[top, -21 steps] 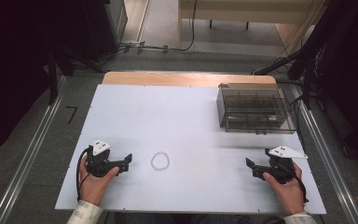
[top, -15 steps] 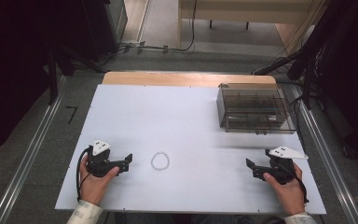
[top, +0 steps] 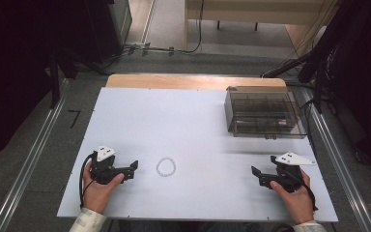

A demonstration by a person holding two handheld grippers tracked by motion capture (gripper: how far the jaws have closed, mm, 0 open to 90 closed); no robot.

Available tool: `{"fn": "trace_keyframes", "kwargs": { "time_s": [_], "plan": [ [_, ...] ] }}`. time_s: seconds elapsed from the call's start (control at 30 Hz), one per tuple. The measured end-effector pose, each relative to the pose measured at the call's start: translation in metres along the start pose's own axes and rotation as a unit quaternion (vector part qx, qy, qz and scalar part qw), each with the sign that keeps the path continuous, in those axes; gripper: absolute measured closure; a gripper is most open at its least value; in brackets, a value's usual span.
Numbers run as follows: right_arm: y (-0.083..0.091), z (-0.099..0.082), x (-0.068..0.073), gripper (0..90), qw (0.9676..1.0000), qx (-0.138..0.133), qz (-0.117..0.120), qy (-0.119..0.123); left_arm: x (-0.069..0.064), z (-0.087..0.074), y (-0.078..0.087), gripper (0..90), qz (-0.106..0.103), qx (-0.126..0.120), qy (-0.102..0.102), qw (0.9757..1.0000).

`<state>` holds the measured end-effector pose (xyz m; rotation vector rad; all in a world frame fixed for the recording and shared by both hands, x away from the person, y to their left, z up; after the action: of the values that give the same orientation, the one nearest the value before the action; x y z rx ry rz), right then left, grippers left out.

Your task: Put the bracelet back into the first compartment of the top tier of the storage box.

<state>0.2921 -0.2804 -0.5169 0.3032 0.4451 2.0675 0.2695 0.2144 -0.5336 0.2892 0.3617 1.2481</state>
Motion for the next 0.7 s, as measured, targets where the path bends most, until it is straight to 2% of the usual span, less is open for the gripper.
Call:
{"fn": "trace_keyframes", "kwargs": {
  "time_s": [0.33, 0.7],
  "plan": [
    [-0.0002, 0.0004, 0.0039, 13.6, 0.9999, 0.001, 0.009, -0.006, -0.0024, -0.0006, -0.0008, 2.2, -0.003, 0.003, -0.006, 1.0000],
    [-0.0030, 0.0004, 0.0083, 13.7, 0.9999, 0.006, 0.015, -0.003, -0.0035, -0.0009, -0.0007, 2.3, -0.006, 0.003, -0.008, 0.9999]
  ]
}}
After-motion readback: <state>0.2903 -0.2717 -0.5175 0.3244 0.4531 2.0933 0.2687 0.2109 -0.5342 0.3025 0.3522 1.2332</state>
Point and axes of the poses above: each handheld gripper's, and its own axes: y roughly backward along the jaws, z roughly out of its top, x roughly to its left, the point moved 4 cm from there along -y, roughly forward along the jaws, and after that the axes turned 15 degrees about -x, right-handed, at the moved point
